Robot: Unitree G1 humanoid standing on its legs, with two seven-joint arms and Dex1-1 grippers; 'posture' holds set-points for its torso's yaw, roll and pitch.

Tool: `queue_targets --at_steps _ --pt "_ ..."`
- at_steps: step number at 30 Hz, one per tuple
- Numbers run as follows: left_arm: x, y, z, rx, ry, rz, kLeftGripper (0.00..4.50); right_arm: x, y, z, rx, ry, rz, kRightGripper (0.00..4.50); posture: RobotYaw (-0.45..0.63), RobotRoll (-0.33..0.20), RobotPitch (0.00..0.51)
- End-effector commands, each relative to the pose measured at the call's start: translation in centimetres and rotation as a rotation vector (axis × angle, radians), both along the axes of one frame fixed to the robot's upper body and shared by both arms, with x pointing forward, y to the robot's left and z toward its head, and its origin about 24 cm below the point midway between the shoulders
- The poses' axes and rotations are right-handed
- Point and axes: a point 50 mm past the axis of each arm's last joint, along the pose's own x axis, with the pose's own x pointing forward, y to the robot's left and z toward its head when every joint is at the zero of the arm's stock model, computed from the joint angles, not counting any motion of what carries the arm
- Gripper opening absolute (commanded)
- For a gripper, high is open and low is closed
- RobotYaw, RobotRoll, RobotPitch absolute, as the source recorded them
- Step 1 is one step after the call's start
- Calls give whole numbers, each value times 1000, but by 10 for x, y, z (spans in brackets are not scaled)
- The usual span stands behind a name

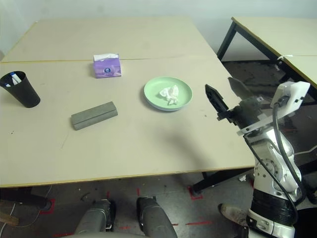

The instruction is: Organize and tidy the items on the table.

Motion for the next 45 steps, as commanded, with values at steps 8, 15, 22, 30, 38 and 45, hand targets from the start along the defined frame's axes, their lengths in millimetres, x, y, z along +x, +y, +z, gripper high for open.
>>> queue_targets --at_steps 8,15,22,30,38,45 --pt "1 -22 -26 -15 -4 13 4462 -4 -22 -37 -36 46 -265 4500 -58 0 167" --pt "-12 -26 -51 101 203 31 4462 -10 -17 -56 -52 72 -252 4500 -61 0 172" --pt "-16 -25 -51 139 241 43 4462 -7 -19 -59 -83 64 -223 4500 -52 0 172" --pt "-15 -27 -48 132 233 43 4462 -3 -14 -67 -115 75 -190 4500 -41 0 175" --pt "-12 -28 -44 179 277 20 4462 1 -8 -65 -115 53 -191 4500 -43 0 175" --pt "-8 -24 -37 211 294 4 4462 2 1 -62 -92 29 -185 4500 -23 0 191"
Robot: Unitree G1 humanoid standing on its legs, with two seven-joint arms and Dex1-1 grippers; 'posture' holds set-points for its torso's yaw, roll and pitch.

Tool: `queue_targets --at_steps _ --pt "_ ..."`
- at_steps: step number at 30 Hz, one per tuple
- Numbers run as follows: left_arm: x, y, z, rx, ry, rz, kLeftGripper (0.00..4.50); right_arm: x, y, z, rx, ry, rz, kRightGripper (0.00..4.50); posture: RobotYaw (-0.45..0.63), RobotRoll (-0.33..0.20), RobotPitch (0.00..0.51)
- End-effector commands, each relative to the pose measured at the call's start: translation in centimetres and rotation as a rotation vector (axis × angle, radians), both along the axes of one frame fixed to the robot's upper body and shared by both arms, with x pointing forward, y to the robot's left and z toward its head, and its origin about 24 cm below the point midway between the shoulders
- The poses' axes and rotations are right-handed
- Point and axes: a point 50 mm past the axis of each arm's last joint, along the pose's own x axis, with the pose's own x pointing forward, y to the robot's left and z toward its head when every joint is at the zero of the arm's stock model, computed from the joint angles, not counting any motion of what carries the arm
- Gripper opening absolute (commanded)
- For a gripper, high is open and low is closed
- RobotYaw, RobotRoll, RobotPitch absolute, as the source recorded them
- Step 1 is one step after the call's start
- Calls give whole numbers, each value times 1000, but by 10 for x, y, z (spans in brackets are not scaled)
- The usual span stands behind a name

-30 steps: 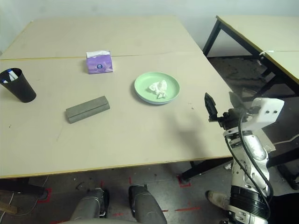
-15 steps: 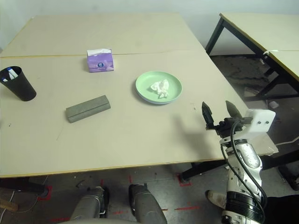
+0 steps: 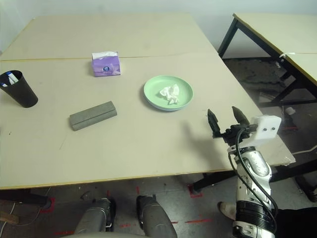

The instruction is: Organize and tidy the items on the table.

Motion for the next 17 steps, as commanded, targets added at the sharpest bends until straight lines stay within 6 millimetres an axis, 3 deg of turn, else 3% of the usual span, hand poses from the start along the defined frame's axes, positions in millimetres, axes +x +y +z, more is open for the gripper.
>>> queue_targets --at_steps 1,13,17 --pt "-1 5 3 15 28 -1 4462 0 10 1 9 -15 14 4500 -19 0 192" --pt "-14 10 10 36 18 -2 4462 -10 25 -1 39 -10 21 4500 5 0 219" --pt "-10 6 11 34 11 -12 4462 -15 25 -4 49 -7 11 4500 -6 0 218"
